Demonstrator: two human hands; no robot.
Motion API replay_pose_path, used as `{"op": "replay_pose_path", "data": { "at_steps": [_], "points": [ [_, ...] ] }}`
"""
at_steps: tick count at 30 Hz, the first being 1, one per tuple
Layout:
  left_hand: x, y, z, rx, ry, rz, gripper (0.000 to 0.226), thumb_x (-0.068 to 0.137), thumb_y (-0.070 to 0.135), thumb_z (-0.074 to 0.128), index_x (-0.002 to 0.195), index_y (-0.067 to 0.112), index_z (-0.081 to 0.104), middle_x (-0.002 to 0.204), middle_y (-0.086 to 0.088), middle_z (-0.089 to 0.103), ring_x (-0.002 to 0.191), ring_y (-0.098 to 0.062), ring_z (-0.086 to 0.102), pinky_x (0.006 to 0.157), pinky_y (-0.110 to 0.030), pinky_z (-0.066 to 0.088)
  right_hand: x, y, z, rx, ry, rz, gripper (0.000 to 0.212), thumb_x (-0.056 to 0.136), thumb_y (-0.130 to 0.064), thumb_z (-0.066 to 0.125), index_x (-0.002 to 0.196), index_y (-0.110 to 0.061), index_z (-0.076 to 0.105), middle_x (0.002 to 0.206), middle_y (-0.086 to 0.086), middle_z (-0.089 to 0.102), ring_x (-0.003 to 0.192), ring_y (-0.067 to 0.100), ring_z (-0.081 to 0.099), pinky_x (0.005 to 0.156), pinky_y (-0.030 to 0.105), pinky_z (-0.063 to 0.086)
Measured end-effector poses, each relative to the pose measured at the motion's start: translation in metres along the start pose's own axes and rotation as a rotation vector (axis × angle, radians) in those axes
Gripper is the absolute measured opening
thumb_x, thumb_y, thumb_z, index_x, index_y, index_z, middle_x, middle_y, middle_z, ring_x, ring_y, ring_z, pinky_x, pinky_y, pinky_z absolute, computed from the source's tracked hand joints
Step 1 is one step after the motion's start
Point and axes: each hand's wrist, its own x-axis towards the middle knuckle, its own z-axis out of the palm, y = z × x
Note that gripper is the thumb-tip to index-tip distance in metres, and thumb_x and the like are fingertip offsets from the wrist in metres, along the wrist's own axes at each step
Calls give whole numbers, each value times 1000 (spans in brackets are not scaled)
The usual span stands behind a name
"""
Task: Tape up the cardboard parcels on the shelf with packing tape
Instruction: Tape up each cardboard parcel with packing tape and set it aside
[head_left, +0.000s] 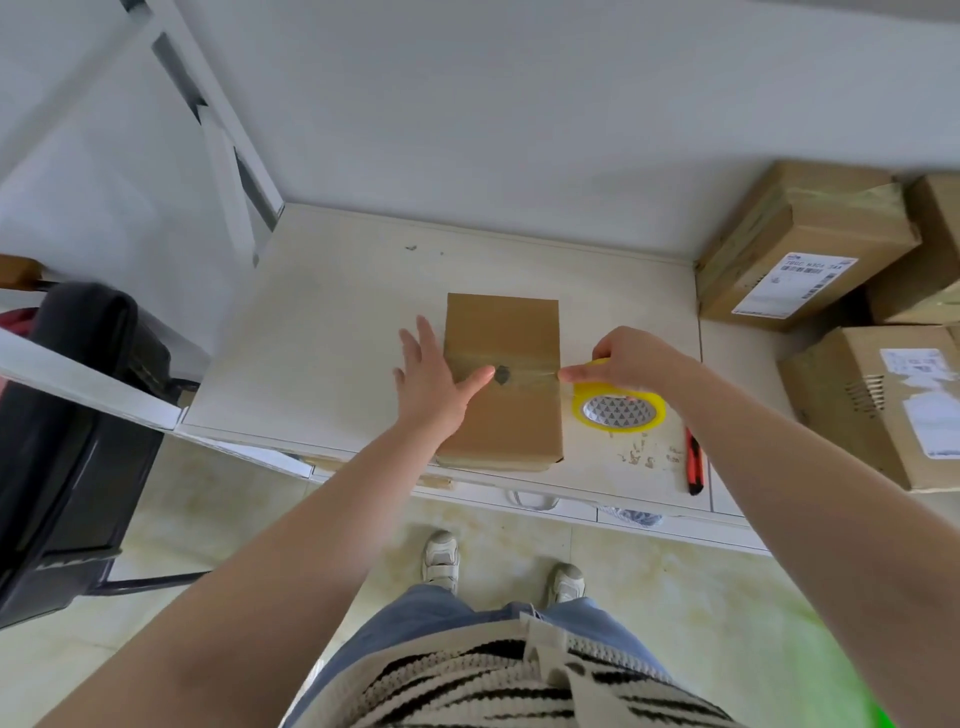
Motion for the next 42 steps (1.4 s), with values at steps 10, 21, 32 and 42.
{"op": "replay_pose_path", "data": {
  "at_steps": [10,21,32,42],
  "points": [
    [8,30,39,724,136,430,69,103,52,12,156,16,-13,164,-6,-19,151,-24,-16,123,-46,-7,2,6,5,36,20,-31,69,70,-78,63,56,-14,42,52,0,40,52,18,42,57,31,32],
    [11,27,35,809,94,494,64,102,50,6,157,22,-15,161,-8,-27,150,-28,-20,121,-53,-6,1,20,16,173,-30,-94,60,81,-70,58,61,-13,54,58,1,50,60,19,51,59,30,37],
    [2,43,54,745,137,402,67,95,51,-6,155,22,-17,162,-10,-25,150,-27,-19,122,-51,-6,-4,24,11,120,-7,-111,57,85,-66,56,62,-14,52,59,-1,43,57,14,44,56,28,32],
    [3,41,57,763,149,404,70,97,52,-2,157,17,-11,164,-8,-16,152,-27,-12,122,-51,-5,-1,21,17,146,-5,-100,56,84,-67,57,60,-17,52,59,0,46,58,15,47,57,28,35]
  ]
}}
